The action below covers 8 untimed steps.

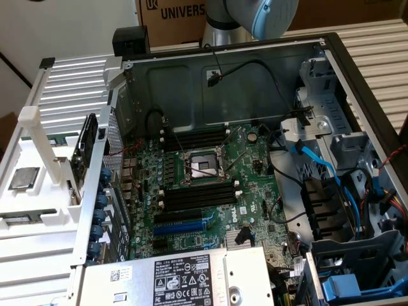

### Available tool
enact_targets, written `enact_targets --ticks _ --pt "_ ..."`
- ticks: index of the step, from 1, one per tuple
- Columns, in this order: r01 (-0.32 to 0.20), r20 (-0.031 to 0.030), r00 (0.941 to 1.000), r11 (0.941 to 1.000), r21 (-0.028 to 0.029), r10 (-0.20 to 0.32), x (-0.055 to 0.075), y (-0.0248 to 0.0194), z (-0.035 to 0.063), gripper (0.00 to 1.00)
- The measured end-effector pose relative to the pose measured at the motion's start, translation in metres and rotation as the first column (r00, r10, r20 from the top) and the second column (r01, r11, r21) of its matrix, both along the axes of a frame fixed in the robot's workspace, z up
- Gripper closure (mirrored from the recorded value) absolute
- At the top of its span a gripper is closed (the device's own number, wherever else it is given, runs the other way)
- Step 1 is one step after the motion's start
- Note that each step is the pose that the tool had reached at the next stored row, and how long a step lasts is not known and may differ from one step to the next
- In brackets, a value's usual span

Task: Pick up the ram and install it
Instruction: 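Pick up the ram and move it above insertion slot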

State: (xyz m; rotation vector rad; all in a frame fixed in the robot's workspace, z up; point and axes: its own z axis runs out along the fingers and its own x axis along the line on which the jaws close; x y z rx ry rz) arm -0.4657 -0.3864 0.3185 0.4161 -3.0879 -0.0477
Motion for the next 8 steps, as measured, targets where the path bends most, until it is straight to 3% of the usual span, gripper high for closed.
enact_targets --ticks 3,8 --pt "-0.055 0.0000 0.9985 0.9985 0.0000 0.055 0.0000 0.0000 -0.0019 0.90" --pt "-0.163 0.0001 0.9867 0.9867 0.0001 0.163 0.0000 0.0000 -0.0051 0.90"
